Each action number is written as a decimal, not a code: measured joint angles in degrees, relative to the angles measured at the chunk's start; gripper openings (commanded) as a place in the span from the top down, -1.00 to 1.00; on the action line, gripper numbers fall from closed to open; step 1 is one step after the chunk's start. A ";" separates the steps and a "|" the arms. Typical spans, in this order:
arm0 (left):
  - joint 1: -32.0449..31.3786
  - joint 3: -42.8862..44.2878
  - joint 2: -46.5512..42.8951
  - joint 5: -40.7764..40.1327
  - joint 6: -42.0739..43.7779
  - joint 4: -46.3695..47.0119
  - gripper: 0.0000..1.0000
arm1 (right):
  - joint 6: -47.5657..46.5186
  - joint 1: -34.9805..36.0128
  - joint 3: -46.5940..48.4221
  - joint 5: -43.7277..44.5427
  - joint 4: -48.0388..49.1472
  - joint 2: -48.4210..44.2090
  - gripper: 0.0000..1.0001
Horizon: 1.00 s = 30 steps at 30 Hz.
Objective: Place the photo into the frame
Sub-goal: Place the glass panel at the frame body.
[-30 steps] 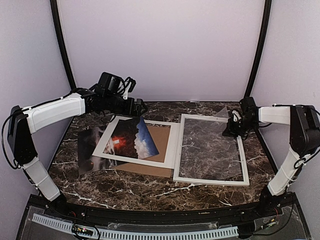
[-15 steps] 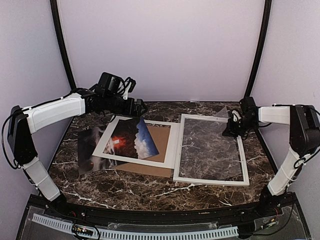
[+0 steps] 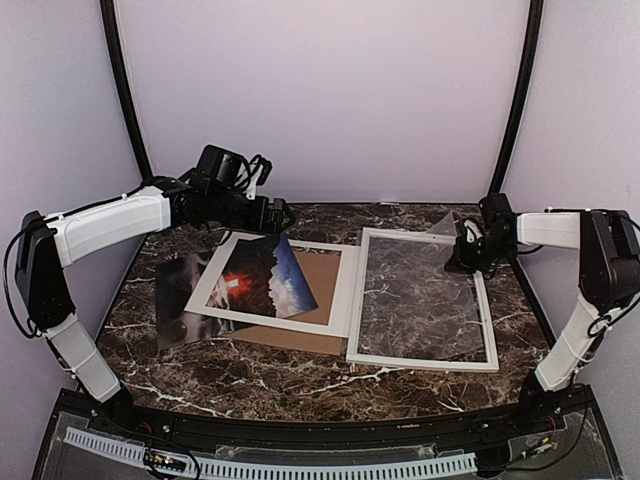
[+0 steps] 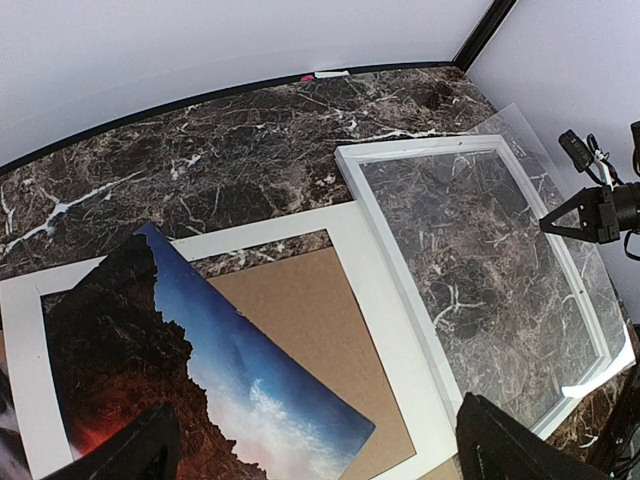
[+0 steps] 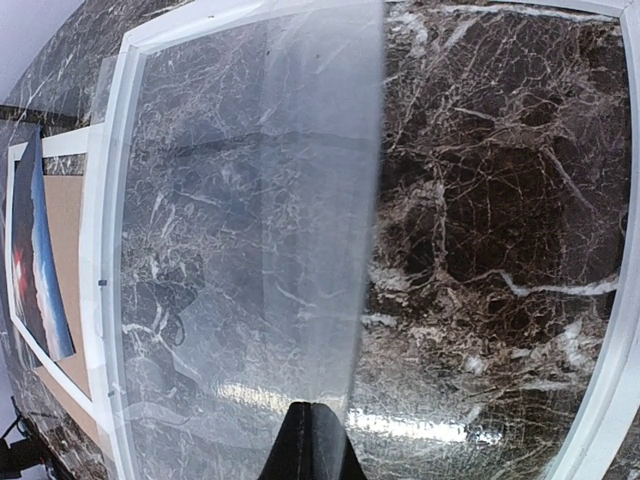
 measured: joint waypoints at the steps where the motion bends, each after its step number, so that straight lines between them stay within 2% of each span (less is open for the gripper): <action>1: 0.00 0.02 0.00 0.00 0.00 0.00 -0.98 | 0.04 0.00 0.04 0.00 0.00 0.02 1.00; 30: 0.00 0.00 0.44 0.00 0.02 -0.02 -0.98 | -0.46 -0.02 0.48 -1.92 1.86 -0.13 1.00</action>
